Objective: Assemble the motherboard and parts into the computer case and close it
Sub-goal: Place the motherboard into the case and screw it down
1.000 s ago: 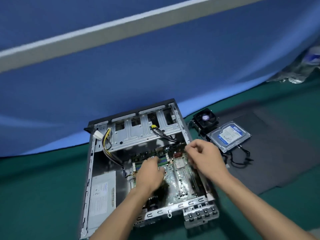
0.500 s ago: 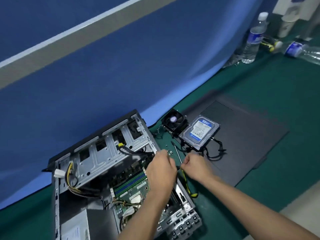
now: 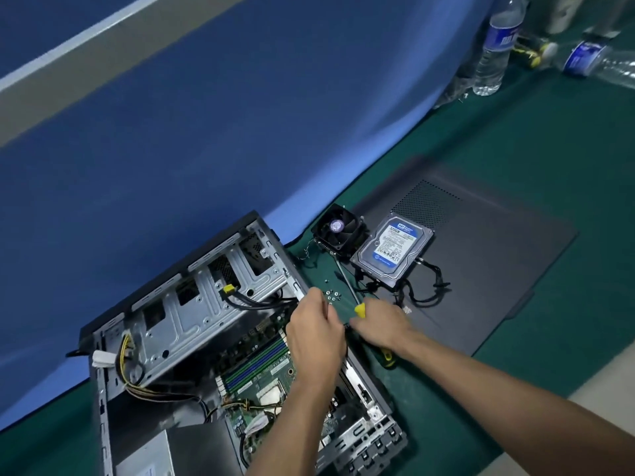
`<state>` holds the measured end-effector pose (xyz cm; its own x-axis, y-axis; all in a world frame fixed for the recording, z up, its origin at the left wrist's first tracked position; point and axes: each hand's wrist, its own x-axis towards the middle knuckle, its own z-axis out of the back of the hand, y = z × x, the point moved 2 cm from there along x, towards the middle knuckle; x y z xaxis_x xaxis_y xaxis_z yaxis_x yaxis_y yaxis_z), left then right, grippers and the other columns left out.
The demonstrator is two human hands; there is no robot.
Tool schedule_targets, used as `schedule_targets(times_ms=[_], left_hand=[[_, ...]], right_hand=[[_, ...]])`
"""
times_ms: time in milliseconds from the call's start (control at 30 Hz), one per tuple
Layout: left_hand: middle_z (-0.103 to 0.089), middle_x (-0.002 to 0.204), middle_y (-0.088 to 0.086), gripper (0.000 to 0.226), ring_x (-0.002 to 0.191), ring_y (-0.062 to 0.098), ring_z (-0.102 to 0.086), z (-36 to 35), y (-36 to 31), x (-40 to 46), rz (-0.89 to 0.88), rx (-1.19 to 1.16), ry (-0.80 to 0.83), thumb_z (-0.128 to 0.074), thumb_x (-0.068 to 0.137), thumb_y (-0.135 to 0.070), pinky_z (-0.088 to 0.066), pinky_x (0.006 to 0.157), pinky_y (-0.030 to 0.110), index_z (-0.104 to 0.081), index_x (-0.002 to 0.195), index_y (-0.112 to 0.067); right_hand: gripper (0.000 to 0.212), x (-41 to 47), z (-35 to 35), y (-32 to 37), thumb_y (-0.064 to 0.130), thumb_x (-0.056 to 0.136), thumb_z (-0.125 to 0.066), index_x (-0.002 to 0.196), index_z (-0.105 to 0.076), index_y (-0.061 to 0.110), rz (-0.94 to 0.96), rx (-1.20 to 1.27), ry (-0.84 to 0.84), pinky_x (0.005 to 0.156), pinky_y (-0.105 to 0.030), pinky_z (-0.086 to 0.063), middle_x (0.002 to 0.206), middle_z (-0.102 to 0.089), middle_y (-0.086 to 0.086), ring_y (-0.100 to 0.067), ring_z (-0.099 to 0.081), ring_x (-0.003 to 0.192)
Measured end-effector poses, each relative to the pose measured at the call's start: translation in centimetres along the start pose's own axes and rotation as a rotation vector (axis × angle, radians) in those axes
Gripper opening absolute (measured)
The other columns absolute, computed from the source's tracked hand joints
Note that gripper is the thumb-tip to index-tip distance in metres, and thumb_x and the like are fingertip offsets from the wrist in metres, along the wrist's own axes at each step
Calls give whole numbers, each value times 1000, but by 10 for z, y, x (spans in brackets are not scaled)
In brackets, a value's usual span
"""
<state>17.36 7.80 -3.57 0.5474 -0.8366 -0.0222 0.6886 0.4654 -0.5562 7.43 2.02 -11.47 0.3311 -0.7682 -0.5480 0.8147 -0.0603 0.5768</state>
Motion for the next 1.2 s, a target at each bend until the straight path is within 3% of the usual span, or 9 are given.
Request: schedule_targets(times_ms=[133, 233, 367, 533, 800, 933, 1067, 1200], left_hand=[[-37, 56, -4, 42, 49, 10, -29, 0, 1, 2, -21, -20, -30, -51, 89, -6, -24, 50, 32, -23, 62, -22], [-36, 55, -2, 40, 50, 14, -29, -1, 3, 11, -14, -33, -46, -49, 88, -5, -27, 51, 34, -23, 62, -20], [-35, 55, -1, 38, 51, 17, -28, -1, 5, 20, 2, -46, -83, -49, 86, -4, -26, 52, 33, -24, 61, -19], [-29, 54, -6, 44, 49, 10, -24, -3, 4, 20, -13, -57, -102, -51, 85, -1, -20, 48, 30, -21, 59, -21], [-30, 55, -5, 42, 50, 13, -25, -6, 7, 21, -6, -57, -109, -50, 84, -2, -25, 51, 33, -22, 60, -21], [-35, 56, -3, 38, 51, 17, -30, -5, 6, 21, 19, -5, -86, -47, 88, -9, -27, 52, 34, -23, 62, -21], [-43, 62, -1, 32, 56, 23, -38, -1, 2, 19, 16, 33, -67, -47, 92, -15, -33, 55, 36, -28, 66, -21], [-46, 69, -3, 26, 62, 22, -46, 13, -1, 19, -45, 127, 62, -44, 94, -23, -37, 58, 34, -33, 70, -21]], right_hand=[[17, 22, 5, 14, 11, 84, -54, 70, -45, 16, -12, 429, 76, 50, -28, -43, 59, -52, -2, -21, -58, 48], [20, 37, 2, 16, 13, 79, -63, 65, -50, 19, -4, 428, -20, 55, -30, -40, 60, -54, 0, -19, -51, 55], [17, 50, -12, 17, 18, 80, -67, 66, -58, 24, -11, 308, -75, 63, -31, -45, 72, -63, 2, -19, -56, 69], [36, 57, -22, 21, 28, 86, -60, 56, -41, 22, -54, 142, -127, 47, -25, -30, 68, -58, 0, -23, -53, 67], [37, 54, -25, 29, 23, 85, -58, 55, -37, 16, -25, 31, -172, 53, -27, -31, 60, -52, -2, -27, -50, 62], [36, 48, -14, 27, 24, 85, -60, 54, -43, 17, -21, 234, -136, 51, -28, -33, 55, -50, -1, -23, -48, 57], [16, 30, 20, 34, 18, 85, -66, 71, -68, 12, 73, 437, -107, 55, -26, -37, 57, -58, 1, -13, -47, 52], [22, 4, 58, 53, 11, 84, -68, 64, -67, 21, 183, 523, -113, 48, -20, -36, 41, -52, 14, 2, -43, 39]])
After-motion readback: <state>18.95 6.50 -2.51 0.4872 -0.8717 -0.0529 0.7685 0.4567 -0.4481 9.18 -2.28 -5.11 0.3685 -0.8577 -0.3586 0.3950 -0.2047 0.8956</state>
